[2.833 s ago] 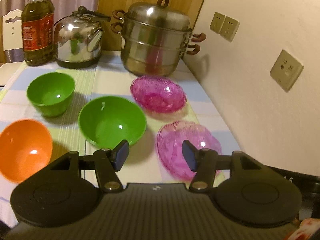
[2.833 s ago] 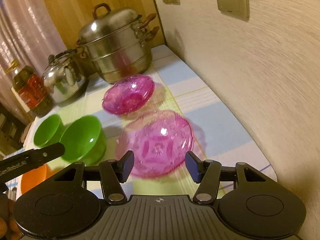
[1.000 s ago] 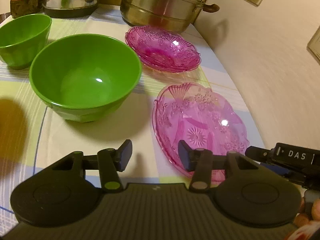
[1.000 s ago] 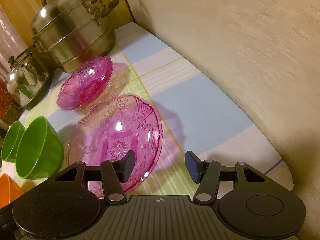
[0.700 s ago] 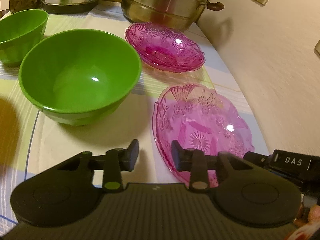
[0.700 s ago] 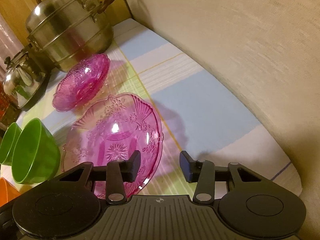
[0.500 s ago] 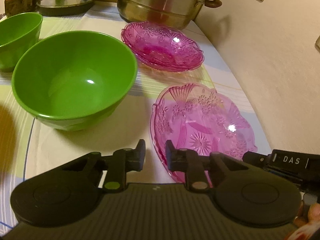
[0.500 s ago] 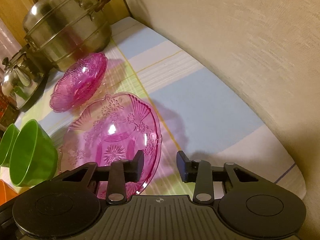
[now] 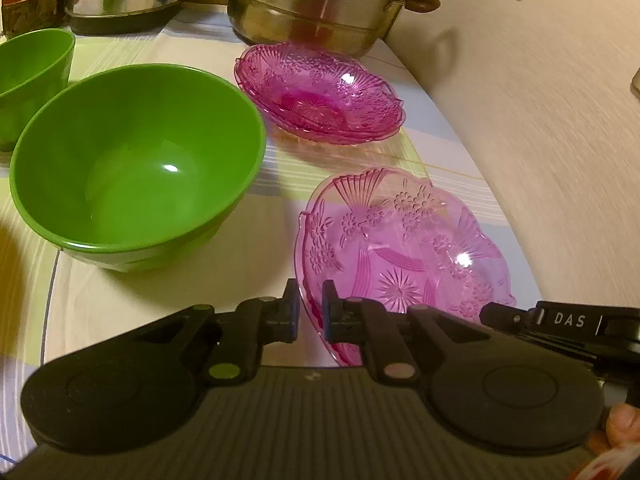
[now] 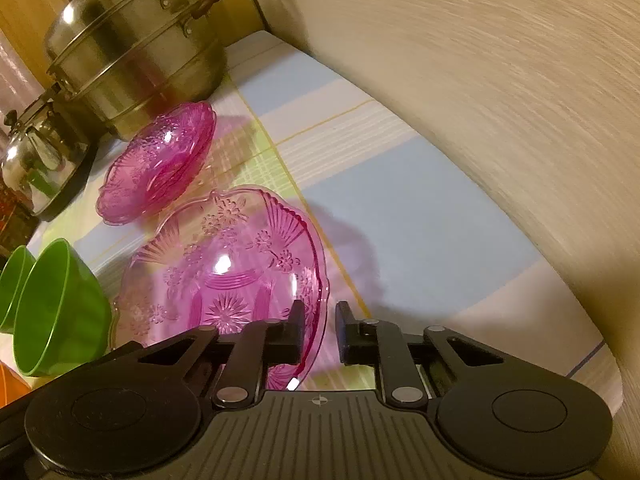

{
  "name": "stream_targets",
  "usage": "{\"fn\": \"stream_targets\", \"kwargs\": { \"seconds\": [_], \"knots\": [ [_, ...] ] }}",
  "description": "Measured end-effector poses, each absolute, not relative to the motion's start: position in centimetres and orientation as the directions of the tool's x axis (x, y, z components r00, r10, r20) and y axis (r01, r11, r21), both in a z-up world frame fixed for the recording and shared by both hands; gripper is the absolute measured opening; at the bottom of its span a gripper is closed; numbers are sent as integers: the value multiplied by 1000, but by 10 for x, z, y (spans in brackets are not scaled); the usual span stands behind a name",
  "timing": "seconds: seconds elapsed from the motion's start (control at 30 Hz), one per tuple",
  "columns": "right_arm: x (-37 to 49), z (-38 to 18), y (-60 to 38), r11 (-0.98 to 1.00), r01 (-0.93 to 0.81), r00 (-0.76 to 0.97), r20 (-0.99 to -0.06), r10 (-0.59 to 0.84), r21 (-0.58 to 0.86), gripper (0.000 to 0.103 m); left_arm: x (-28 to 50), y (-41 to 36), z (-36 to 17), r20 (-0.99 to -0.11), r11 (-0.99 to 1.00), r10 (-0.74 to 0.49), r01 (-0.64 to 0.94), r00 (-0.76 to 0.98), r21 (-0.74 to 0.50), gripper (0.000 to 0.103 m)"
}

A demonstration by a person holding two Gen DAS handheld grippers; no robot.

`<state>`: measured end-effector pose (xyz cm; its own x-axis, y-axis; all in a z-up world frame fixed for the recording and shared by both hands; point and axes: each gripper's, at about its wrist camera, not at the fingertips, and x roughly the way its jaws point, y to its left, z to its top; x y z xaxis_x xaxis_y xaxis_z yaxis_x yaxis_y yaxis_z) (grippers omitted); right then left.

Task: Organize plates and bowls
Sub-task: 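Close the left gripper on the pink plate rim while the right gripper grips beside it, then lift the pink plate with both grippers toward the plate stack by the pot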

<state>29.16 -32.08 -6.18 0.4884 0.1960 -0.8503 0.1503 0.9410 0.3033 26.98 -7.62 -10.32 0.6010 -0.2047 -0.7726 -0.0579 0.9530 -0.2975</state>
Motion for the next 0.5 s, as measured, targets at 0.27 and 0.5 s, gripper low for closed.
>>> {"fn": "stream_targets", "kwargs": {
  "seconds": [0.27, 0.5],
  "knots": [
    [291, -60, -317, 947, 135, 491, -850, 192, 292, 11, 269, -76, -103, -776, 955, -204, -52, 597, -291, 10],
    [285, -53, -315, 952, 117, 498, -846, 192, 284, 10, 267, -74, -96, -771, 954, -210, -48, 601, -297, 10]
  ]
}}
